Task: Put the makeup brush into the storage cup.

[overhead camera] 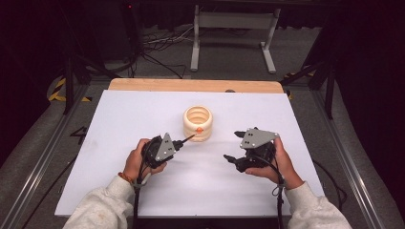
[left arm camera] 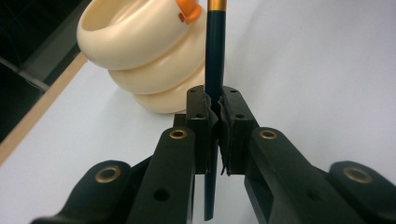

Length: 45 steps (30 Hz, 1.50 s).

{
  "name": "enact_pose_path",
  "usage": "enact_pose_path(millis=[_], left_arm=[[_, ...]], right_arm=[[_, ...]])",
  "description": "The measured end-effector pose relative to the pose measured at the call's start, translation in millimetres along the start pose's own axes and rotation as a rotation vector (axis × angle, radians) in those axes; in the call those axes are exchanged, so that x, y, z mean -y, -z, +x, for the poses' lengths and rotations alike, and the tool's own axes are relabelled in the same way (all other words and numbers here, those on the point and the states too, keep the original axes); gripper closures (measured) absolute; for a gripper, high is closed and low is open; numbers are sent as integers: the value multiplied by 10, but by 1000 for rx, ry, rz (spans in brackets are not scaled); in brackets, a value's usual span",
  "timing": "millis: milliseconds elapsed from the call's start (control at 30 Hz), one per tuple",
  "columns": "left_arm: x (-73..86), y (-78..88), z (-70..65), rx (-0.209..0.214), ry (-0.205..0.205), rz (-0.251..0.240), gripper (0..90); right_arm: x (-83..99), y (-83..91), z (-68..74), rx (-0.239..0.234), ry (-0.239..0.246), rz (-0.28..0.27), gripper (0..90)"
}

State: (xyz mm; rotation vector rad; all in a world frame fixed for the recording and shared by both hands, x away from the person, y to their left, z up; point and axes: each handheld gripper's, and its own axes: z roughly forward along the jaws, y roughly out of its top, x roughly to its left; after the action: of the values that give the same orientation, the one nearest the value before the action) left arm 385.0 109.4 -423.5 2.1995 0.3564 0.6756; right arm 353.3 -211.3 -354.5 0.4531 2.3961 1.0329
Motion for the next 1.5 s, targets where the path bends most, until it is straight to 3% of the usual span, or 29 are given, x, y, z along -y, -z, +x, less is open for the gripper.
enact_pose_path(millis=[200, 333, 400, 467, 567, 600, 633, 800, 1000, 1167, 1267, 1367, 1500], left_arm=[[31, 60, 106, 40, 112, -74, 838], [46, 88, 168, 68, 184, -122, 838], [52, 93, 187, 75, 200, -137, 838], [64, 105, 238, 97, 243, -167, 838], [67, 117, 288, 107, 271, -196, 838], [67, 117, 288, 107, 271, -196, 837], [70, 123, 307, 116, 282, -206, 838], [66, 163, 335, 117, 296, -237, 837], [50, 234, 395, 127, 329, -304, 837], [22, 290, 462, 117, 349, -350, 837], [-4, 321, 511, 109, 350, -385, 837], [-40, 347, 541, 100, 346, -414, 837], [-123, 385, 623, 90, 351, -469, 837]], right_arm=[[178, 53, 6, 65, -24, -60, 81], [276, 69, -5, 43, -58, -85, 62], [317, 75, -3, 44, -67, -92, 56], [430, 93, 10, 60, -83, -102, 44], [504, 124, 21, 94, -76, -112, 47], [504, 124, 21, 94, -76, -112, 47], [650, 188, 4, 111, -97, -139, 46], [862, 246, -36, 149, -129, -141, 44], [1118, 332, 2, 244, -138, -135, 48], [1221, 403, 43, 306, -148, -160, 54], [1256, 445, 70, 361, -118, -171, 64], [1277, 456, 58, 354, -138, -186, 63], [1337, 478, 17, 380, -163, -195, 63]])
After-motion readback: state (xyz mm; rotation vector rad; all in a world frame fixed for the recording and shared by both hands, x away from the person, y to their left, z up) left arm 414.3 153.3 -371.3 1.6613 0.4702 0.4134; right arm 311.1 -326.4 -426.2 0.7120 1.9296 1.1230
